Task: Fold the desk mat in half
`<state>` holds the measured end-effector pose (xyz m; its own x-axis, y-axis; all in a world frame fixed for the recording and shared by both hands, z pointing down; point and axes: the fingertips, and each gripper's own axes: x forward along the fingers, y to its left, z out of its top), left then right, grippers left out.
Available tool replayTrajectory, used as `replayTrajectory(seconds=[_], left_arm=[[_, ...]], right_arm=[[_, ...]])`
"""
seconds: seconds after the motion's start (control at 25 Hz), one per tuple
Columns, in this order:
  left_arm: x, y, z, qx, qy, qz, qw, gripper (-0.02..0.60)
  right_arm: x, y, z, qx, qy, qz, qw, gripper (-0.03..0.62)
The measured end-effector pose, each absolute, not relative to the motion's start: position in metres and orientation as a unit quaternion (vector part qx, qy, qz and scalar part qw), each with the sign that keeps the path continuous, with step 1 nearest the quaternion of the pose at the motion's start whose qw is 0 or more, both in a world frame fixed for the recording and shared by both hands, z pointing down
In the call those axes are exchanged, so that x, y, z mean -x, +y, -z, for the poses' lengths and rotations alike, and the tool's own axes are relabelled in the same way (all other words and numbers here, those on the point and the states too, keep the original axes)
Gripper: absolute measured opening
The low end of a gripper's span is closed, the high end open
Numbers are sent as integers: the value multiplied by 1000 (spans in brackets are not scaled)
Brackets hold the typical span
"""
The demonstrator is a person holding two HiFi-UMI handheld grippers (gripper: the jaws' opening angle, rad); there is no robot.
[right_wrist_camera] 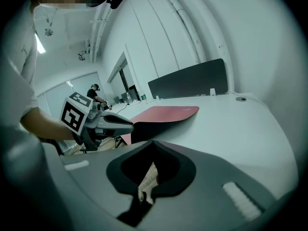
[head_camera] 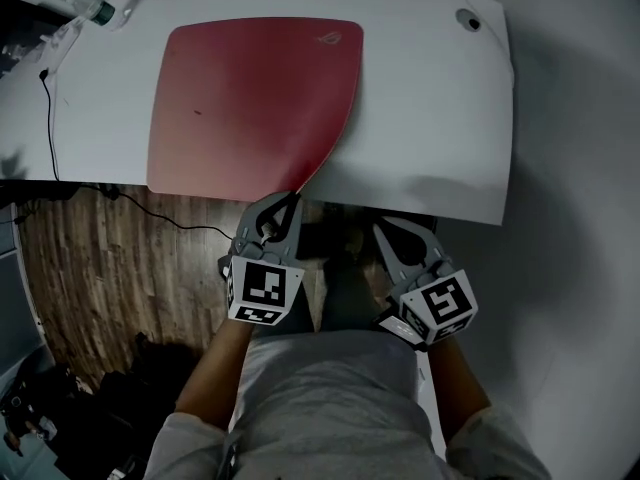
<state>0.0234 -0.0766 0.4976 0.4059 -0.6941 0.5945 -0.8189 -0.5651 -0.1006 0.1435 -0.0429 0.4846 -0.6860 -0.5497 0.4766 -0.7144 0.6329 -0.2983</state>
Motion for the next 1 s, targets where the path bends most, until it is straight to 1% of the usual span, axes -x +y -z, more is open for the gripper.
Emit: replayTrajectory(seconds=[0.12,0.28,0.52,1.0], left_arm=[[-4,-80,-486,-840,-453,-278,109,35],[31,-88,-469,-845,-455,-269,84,35],[88,-92,-462,-844,-459,-266,75,35],[168,-91,-468,-833,-479,-260,91,37]], right_arm=[[-128,-46,-483,-370,-881,-238,173,6],[-107,-54,-482,-390,-872,-239,174,6],[-71,-64,-480,-410,-865,-225,183,6],[-4,-82,-472,-409,-869,-211,184,6]])
